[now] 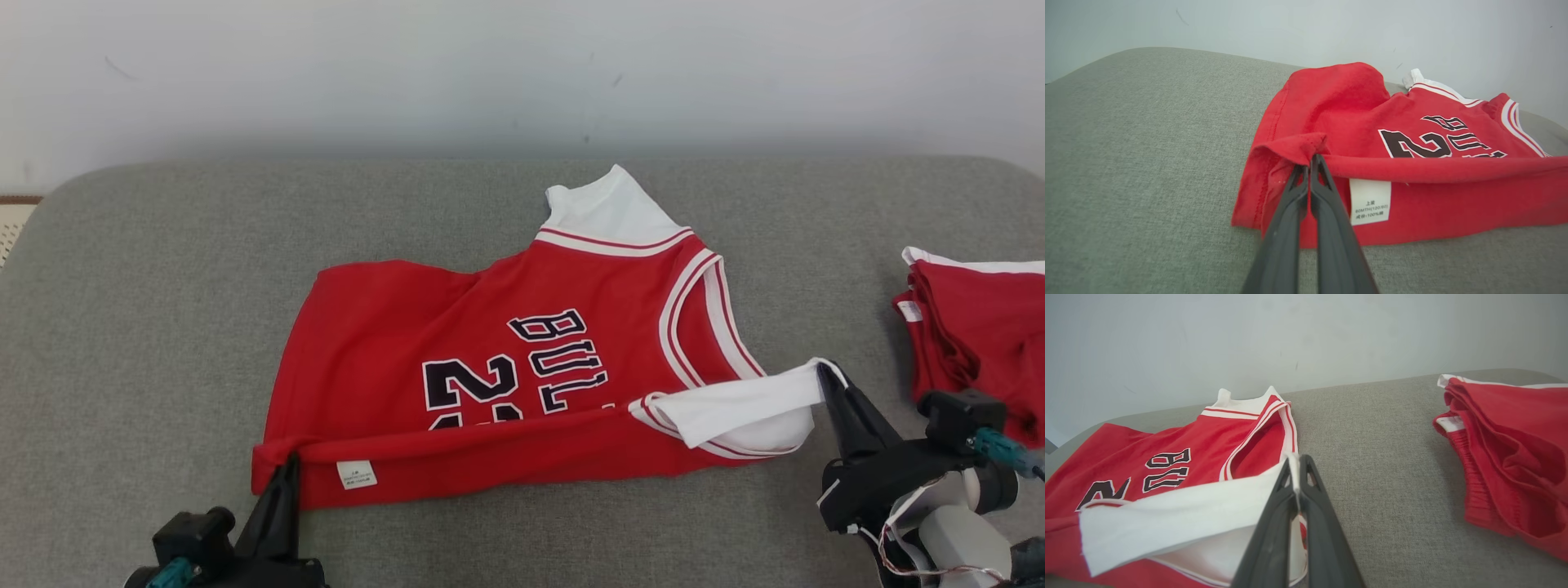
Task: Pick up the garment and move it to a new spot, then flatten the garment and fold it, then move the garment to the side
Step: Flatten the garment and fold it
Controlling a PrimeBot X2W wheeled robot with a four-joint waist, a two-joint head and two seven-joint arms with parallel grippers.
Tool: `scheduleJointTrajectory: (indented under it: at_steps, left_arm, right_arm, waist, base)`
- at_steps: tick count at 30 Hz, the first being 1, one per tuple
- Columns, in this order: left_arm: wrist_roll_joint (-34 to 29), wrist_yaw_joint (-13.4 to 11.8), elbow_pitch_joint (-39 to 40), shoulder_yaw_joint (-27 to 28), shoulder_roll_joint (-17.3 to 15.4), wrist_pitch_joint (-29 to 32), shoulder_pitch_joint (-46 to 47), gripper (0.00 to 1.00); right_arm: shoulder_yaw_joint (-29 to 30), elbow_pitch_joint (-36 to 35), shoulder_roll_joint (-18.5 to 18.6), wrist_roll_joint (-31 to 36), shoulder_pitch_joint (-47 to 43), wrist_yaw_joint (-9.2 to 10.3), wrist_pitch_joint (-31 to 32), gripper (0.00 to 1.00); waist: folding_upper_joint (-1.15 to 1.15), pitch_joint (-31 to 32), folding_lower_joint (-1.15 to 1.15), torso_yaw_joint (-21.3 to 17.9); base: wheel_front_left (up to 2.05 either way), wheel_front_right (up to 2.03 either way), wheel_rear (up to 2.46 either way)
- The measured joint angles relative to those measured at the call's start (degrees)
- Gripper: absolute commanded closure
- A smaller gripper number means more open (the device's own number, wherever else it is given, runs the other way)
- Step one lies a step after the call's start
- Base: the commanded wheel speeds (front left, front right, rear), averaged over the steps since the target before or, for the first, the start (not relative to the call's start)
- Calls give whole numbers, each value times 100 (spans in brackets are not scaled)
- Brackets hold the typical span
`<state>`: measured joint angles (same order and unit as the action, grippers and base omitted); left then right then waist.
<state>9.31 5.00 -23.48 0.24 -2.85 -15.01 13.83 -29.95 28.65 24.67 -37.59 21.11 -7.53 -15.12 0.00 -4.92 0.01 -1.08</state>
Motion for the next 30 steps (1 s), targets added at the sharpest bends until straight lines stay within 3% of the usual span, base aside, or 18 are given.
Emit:
scheduleJointTrajectory:
  at_steps: [14,15,16,17,18,24,30]
  left_arm:
    - [-27,-163,-390,-309,2,0,839,100]
    - [-27,-174,-400,-307,1,0,873,100]
    - [-27,-213,-404,-301,1,0,893,73]
    - [-26,-232,-407,-298,1,0,909,49]
    - [-26,-259,-399,-298,1,1,925,0]
    - [-153,-481,-108,-308,5,1,956,0]
    - [-275,-662,130,-176,0,0,645,0]
  right_arm:
    - [-48,808,-204,207,872,1,0,100]
    - [-42,861,-226,230,934,0,0,89]
    - [2,905,-263,236,999,1,1,41]
    - [64,909,-297,240,1048,0,0,0]
    - [111,901,-327,281,1095,1,1,0]
    - [754,482,-413,709,1053,1,0,0]
    - [1027,222,-522,957,444,1,0,0]
  waist:
    - [0,-661,0,206]
    - [0,-700,1,209]
    - [0,-738,0,210]
    - [0,-776,1,210]
    - [0,-808,1,208]
    - [1,-860,1,199]
    - [0,-693,0,169]
  base:
    - [0,0,0]
    - [0,0,0]
    - [0,0,0]
    - [0,0,0]
    - [0,0,0]
    - [0,0,0]
    - [0,0,0]
